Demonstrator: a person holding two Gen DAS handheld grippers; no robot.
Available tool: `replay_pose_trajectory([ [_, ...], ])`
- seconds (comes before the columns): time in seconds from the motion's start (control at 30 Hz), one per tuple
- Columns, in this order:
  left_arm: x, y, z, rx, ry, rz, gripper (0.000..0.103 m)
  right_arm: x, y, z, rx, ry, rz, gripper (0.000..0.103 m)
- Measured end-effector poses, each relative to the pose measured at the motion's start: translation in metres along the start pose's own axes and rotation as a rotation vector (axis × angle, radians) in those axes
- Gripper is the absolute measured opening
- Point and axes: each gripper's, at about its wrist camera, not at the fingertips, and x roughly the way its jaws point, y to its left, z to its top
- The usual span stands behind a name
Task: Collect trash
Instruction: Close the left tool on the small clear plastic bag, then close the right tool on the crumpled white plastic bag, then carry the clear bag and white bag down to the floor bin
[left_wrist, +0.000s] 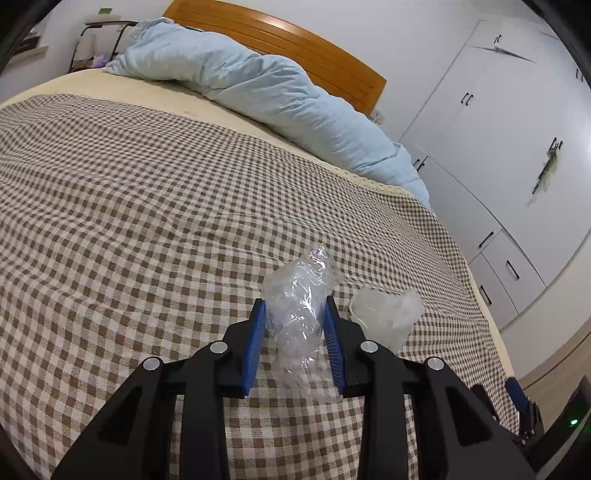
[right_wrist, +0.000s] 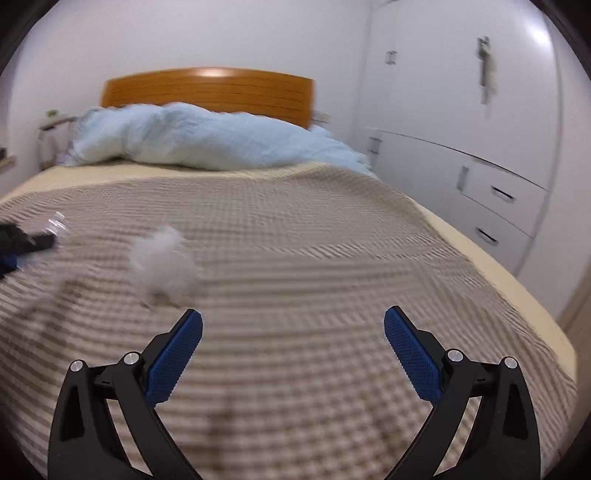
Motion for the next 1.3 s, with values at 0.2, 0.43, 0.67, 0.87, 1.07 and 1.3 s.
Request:
replay_pose_trajectory([
  [0.2,0.005,0.007,0.005,-0.034,0.004,0.008,0.029,0.038,0.059,0.024,0.033,0.045,0.117,0.095],
  [0.43,0.013,0.015,0.007,-0.073,0.02,0.01,0.029,0.079,0.088,0.03,0.091,0.155,0.126,0.095],
  [0.67,0.019,0.023,0.01,-0.101,0.043,-0.014,0.029,0.105,0.087,0.025,0.123,0.277,0.239,0.032],
  [0.87,0.018,0.024,0.011,-0.101,0.036,-0.016,0.029,0.081,0.099,0.025,0.045,0.177,0.232,0.009],
  [1.07,0.007,0.027,0.02,-0.112,-0.006,-0.01,0.029,0.062,0.093,0.022,0.047,0.067,0.184,0.008],
  [1.3,-0.011,0.018,0.021,-0.107,-0.036,-0.064,0.029,0.045,0.089,0.021,0.048,-0.004,0.225,0.007],
])
